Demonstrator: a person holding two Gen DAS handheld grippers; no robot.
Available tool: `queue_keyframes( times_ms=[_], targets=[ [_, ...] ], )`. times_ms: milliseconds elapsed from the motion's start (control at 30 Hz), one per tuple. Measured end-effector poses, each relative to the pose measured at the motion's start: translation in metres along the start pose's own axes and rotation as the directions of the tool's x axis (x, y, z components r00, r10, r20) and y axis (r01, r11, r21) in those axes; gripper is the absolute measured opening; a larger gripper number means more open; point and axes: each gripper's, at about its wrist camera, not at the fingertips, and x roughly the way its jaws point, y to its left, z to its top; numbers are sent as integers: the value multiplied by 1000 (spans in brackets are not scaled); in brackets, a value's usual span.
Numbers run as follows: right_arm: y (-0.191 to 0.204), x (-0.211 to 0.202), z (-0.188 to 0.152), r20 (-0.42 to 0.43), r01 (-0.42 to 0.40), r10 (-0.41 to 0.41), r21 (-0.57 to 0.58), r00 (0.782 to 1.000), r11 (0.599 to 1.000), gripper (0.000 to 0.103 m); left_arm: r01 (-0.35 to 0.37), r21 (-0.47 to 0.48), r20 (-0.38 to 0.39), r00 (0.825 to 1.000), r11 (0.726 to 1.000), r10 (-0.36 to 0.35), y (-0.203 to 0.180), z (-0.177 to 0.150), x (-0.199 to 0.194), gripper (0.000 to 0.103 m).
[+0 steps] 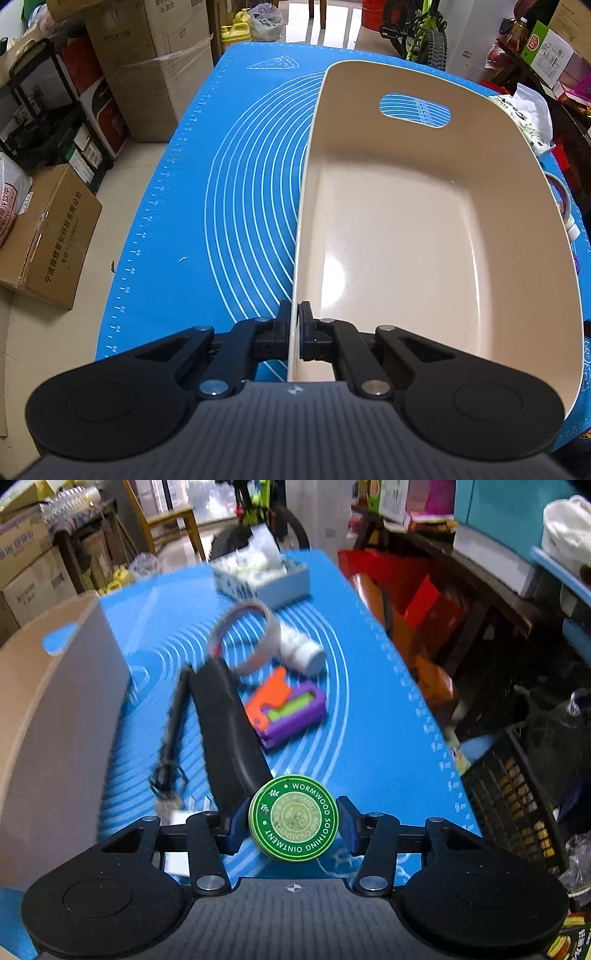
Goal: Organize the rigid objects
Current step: 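Carry the green tin into the beige bin and release it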
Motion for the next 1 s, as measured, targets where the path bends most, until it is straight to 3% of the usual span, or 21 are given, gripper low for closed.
queue_keyframes(
  times_ms=[267, 600, 867, 1000],
  targets=[
    [19, -30, 18, 114, -43, 45, -15, 992, 999, 55, 9, -4, -4, 1000, 1000, -9, 2, 0, 0, 5],
    [67, -57, 53, 215, -153, 164, -68, 963, 986, 55, 4, -10, -5, 1000, 1000, -4, 0, 0, 0, 5],
    [126, -68, 71, 239, -236, 273, -173, 932, 956, 55, 1, -3, -7, 1000, 1000, -1, 0, 0, -1, 5],
    [156, -65, 71, 206, -261, 310, -236, 928, 936, 55, -1, -4, -8, 1000, 1000, 1, -1, 1, -1, 5]
  ],
)
